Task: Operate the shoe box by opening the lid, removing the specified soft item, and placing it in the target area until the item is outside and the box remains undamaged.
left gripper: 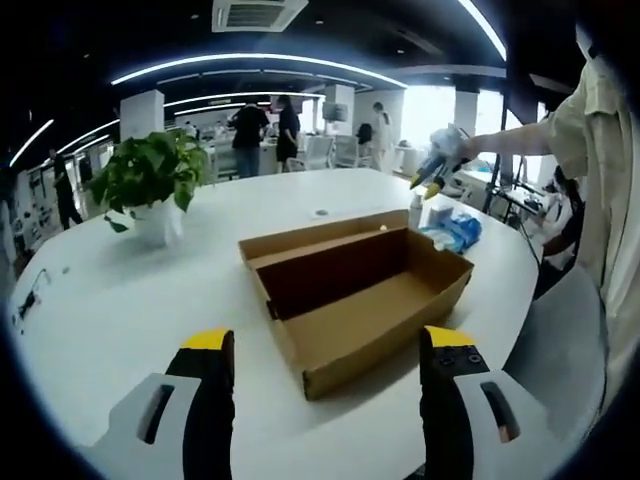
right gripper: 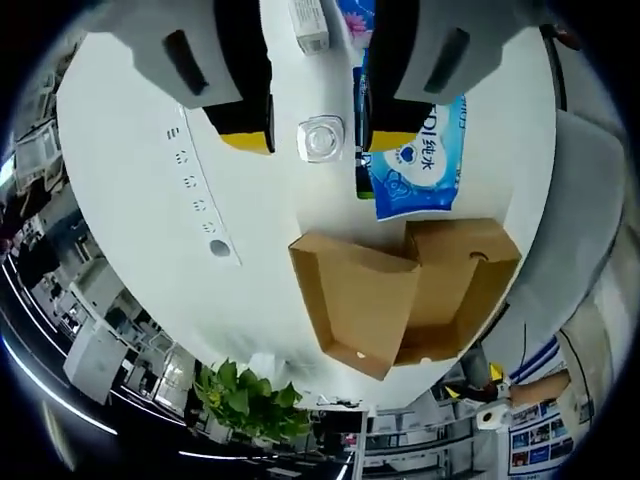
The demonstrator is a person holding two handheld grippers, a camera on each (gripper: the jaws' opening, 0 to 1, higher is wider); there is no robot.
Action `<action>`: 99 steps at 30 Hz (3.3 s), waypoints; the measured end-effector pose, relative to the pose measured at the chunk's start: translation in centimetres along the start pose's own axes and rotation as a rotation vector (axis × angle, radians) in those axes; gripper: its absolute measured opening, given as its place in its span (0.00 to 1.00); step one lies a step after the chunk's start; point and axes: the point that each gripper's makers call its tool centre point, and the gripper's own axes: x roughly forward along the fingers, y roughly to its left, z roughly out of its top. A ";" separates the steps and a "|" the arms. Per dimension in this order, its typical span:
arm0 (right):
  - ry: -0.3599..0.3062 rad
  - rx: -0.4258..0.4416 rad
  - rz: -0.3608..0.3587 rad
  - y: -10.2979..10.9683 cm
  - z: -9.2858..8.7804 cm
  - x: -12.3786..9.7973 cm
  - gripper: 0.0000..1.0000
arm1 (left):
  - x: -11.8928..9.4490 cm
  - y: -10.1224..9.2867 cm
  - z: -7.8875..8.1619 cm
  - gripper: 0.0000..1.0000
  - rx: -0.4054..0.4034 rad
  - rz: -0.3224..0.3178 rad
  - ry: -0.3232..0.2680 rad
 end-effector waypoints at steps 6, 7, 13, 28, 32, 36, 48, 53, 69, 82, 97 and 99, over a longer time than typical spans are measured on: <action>-0.028 0.060 -0.045 0.1 1.5 -0.9 0.35 | 0.2 0.5 -0.5 0.75 -0.011 0.015 0.013; -0.031 0.079 -0.052 0.3 1.8 -1.0 0.35 | 0.3 0.5 -0.6 0.75 -0.012 0.016 0.017; -0.056 0.154 -0.092 1.1 3.2 -1.0 0.40 | 0.7 0.6 -1.0 0.67 -0.018 0.025 0.036; -0.106 0.265 -0.213 1.5 6.2 0.4 0.42 | 1.6 1.4 -2.2 0.38 -0.061 0.095 0.113; -0.133 0.322 -0.225 1.3 7.2 1.0 0.41 | 1.9 1.6 -2.4 0.34 -0.056 0.111 0.128; -0.138 0.345 -0.237 1.1 7.7 1.8 0.40 | 2.0 2.0 -2.4 0.30 -0.080 0.133 0.128; -0.111 0.386 -0.257 1.3 7.9 3.9 0.35 | 2.5 3.0 -2.6 0.18 -0.158 0.176 0.135; -0.108 0.415 -0.263 1.4 8.0 4.8 0.31 | 2.6 3.2 -2.7 0.06 -0.202 0.195 0.140; -0.067 0.550 -0.281 1.2 6.9 8.7 0.25 | 3.4 3.0 -3.8 0.03 -0.246 0.193 0.163; -0.046 0.683 -0.277 1.6 6.3 10.3 0.19 | 3.4 2.6 -3.7 0.00 -0.257 0.187 0.157; -0.013 0.840 -0.281 2.7 5.7 11.4 0.10 | 3.2 2.4 -3.8 0.00 -0.284 0.193 0.133; -0.009 0.837 -0.289 2.7 5.7 11.4 0.09 | 3.2 2.4 -3.8 0.00 -0.289 0.192 0.130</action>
